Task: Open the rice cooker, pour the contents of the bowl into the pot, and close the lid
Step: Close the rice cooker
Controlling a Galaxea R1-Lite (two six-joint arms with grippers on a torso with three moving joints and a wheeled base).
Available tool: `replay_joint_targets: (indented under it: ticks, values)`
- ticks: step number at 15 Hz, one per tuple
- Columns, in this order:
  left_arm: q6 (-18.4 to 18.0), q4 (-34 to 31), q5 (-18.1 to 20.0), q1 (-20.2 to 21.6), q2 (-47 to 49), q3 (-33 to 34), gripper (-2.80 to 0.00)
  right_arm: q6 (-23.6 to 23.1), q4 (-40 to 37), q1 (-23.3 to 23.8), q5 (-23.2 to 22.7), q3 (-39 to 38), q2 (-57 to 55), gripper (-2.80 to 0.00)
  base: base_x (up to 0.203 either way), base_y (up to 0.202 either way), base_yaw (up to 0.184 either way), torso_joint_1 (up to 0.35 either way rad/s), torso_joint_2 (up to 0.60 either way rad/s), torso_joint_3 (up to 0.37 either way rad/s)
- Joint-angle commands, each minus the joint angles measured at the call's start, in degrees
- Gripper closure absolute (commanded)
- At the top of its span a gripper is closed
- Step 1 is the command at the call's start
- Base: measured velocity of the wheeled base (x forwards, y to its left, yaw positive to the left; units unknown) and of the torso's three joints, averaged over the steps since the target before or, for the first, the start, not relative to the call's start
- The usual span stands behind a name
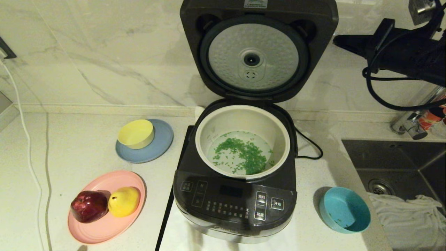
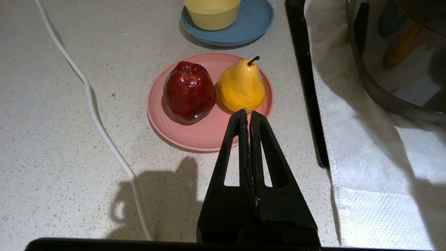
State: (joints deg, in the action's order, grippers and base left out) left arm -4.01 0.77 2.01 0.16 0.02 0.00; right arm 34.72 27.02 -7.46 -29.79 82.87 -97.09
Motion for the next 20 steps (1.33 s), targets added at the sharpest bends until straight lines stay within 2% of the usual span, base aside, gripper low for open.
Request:
replay_joint_targets:
  ticks: [1,6,20]
  values:
    - [0.0,0.0,0.0,0.0,-0.1,0.5,0.0,0.1,2.9,-1.4,0.0,1.6,-5.1,0.0,0.0,0.0,0.0,0.0,0.0,0.0]
    - [0.0,0.0,0.0,0.0,-0.1,0.5,0.0,-0.3,7.5,-3.3,3.6,6.7,-10.7,0.0,0.0,0.0,0.0,0.0,0.0,0.0]
    - [0.0,0.0,0.0,0.0,-0.1,0.5,0.0,-0.6,7.3,-3.3,4.1,19.2,-18.5,0.0,0.0,0.0,0.0,0.0,0.0,0.0]
